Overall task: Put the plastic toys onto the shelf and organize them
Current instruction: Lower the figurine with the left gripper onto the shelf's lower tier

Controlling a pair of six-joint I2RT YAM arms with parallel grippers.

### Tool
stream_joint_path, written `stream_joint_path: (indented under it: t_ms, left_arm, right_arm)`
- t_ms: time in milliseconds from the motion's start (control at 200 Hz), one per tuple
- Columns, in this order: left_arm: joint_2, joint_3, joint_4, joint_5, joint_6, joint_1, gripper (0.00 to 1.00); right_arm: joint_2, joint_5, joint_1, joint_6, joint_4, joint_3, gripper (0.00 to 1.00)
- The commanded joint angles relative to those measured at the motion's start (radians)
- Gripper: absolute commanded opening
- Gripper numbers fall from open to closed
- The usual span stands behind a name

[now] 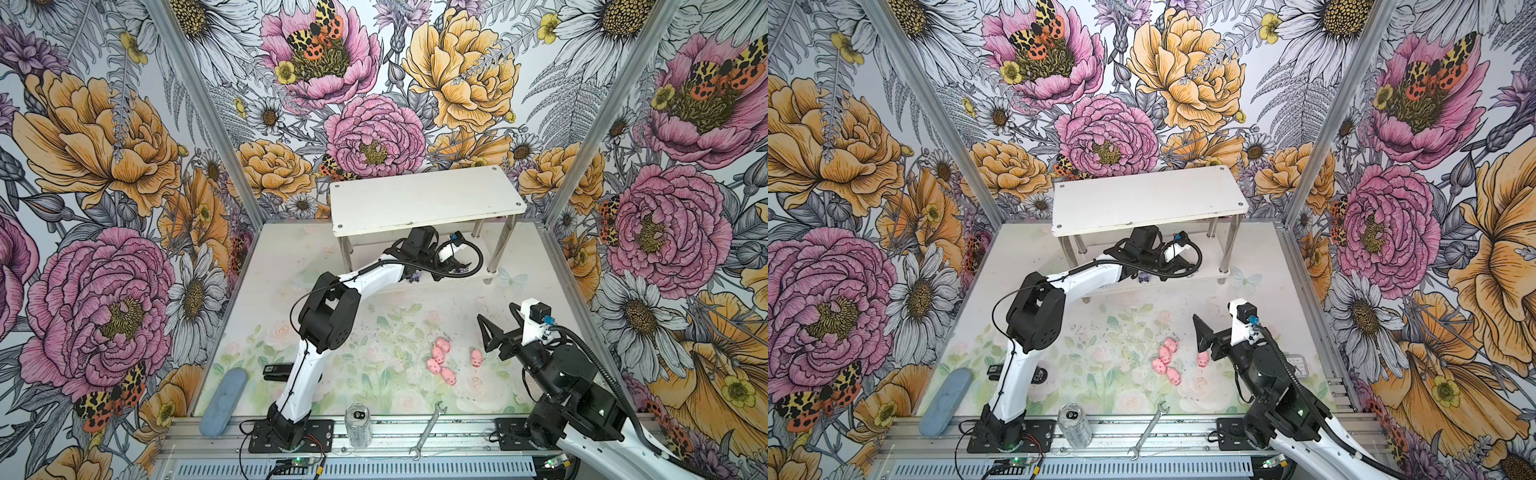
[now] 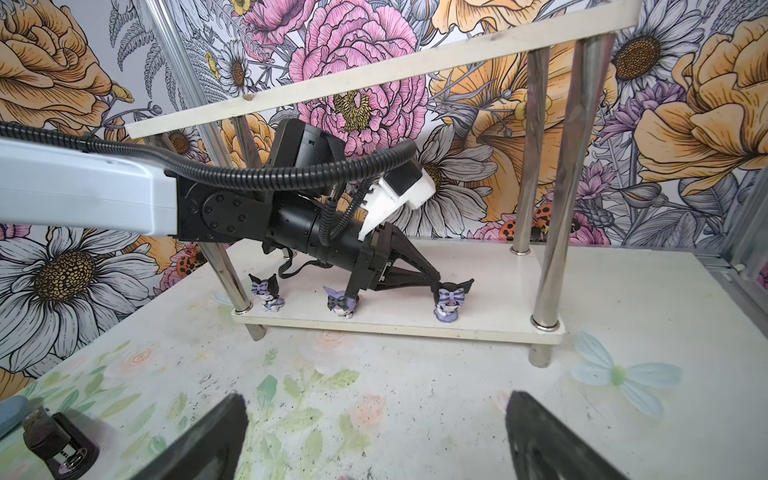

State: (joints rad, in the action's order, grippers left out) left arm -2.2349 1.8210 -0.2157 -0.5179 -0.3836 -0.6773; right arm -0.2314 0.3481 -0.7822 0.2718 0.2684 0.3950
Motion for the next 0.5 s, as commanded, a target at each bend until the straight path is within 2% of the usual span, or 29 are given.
stream_joint_path:
  t_ms: [0, 495]
  left_arm:
    - [-0.010, 0.038, -0.007, -0.026, 0.023, 0.012, 0.00]
    - [-0.023, 0.054, -0.025, -0.061, 0.060, 0.034, 0.00]
  right_arm:
    - [0.006, 0.019, -0.005, -0.015, -0.022, 0.015, 0.99]
    - [0.038, 0.035, -0.005, -0.026, -0.023, 0.003, 0.99]
